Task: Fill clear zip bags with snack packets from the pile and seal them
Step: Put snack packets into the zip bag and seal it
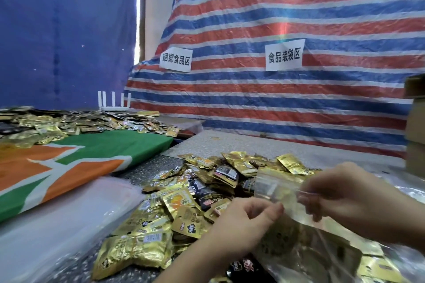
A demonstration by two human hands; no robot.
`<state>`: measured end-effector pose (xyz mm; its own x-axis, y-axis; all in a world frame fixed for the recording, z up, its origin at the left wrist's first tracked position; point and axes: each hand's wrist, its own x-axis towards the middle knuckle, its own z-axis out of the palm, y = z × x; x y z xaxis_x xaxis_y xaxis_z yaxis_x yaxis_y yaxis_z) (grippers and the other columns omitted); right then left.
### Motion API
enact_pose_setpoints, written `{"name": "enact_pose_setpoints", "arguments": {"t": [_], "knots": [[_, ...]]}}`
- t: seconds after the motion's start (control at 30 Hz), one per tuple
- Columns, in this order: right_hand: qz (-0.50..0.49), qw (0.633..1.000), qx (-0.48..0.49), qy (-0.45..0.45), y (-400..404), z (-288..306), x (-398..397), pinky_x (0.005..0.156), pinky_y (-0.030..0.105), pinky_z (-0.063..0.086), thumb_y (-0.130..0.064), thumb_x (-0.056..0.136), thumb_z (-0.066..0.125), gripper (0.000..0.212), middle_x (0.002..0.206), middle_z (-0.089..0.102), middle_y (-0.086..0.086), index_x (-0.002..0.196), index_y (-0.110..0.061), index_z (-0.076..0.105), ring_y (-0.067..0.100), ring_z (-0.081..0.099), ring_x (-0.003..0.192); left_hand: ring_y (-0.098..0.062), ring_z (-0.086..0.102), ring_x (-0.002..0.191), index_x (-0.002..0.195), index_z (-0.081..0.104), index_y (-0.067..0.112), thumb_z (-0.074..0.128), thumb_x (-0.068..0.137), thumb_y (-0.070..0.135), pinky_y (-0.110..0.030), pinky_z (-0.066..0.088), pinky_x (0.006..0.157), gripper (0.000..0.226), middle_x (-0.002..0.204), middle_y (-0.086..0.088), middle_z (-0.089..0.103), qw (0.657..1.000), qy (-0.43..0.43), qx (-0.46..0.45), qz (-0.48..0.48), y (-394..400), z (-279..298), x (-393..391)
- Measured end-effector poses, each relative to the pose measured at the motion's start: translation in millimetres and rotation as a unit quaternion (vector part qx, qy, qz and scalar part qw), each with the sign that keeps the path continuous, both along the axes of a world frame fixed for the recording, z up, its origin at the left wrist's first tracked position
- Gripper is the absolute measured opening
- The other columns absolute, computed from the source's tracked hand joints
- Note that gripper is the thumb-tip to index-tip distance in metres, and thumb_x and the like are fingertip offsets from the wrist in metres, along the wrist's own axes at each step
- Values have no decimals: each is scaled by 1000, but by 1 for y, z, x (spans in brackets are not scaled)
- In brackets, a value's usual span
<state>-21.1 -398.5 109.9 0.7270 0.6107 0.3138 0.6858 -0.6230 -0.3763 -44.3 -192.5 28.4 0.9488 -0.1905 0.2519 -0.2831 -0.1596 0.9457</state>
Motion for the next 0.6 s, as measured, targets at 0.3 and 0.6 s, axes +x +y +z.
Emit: {"name": "enact_pose_setpoints", "arguments": {"t": [0.3,0.6], "knots": [[11,997,72,-26,-3,13,-16,61,34,57,-26,92,68,17,69,71,-5,77,-33,72,12,67,62,-31,70,77,83,78,16,70,77,53,-37,56,71,38,89,-20,74,987,12,-145,-63,-6,10,-3],[5,988,129,-87,-2,12,-16,55,43,50,-25,90,69,18,65,68,2,73,-31,71,23,62,57,-31,73,75,89,74,14,56,88,45,-33,59,61,36,93,-19,74,980,67,-147,-117,-6,14,-6]]}}
